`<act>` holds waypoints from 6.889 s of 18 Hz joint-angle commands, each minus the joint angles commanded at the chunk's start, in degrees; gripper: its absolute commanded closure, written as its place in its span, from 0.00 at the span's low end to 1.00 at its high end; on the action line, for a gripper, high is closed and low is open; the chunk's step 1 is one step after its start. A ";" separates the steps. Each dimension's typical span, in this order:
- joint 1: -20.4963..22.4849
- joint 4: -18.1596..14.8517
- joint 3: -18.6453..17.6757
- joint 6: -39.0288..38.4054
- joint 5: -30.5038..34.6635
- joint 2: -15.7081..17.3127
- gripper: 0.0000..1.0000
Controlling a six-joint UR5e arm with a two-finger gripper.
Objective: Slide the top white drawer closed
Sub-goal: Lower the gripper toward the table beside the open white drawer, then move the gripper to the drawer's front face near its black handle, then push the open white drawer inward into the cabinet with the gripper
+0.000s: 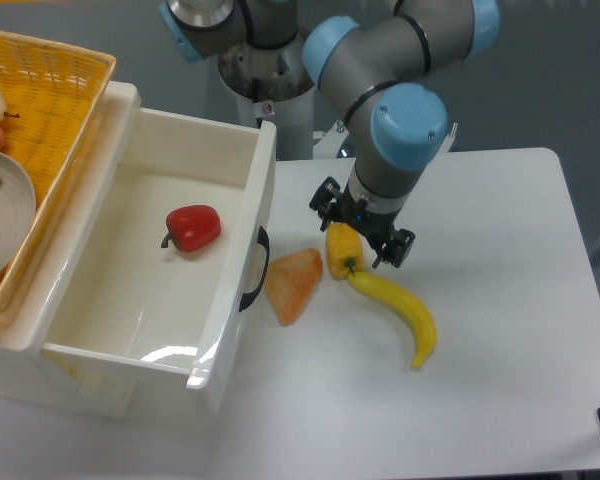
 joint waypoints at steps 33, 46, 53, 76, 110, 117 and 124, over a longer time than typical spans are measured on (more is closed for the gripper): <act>-3.34 7.03 0.44 -13.29 -8.53 -7.57 0.00; -4.83 7.03 0.44 -13.29 -8.79 -6.69 0.00; -5.27 6.94 0.44 -13.29 -10.38 -6.42 0.00; -8.61 6.42 0.18 -13.38 -10.29 -4.14 0.00; -12.75 5.01 -0.53 -14.61 -10.38 -2.38 0.00; -13.45 5.10 -0.53 -14.61 -10.38 -2.38 0.00; -14.77 5.10 -0.44 -14.61 -10.38 -2.38 0.00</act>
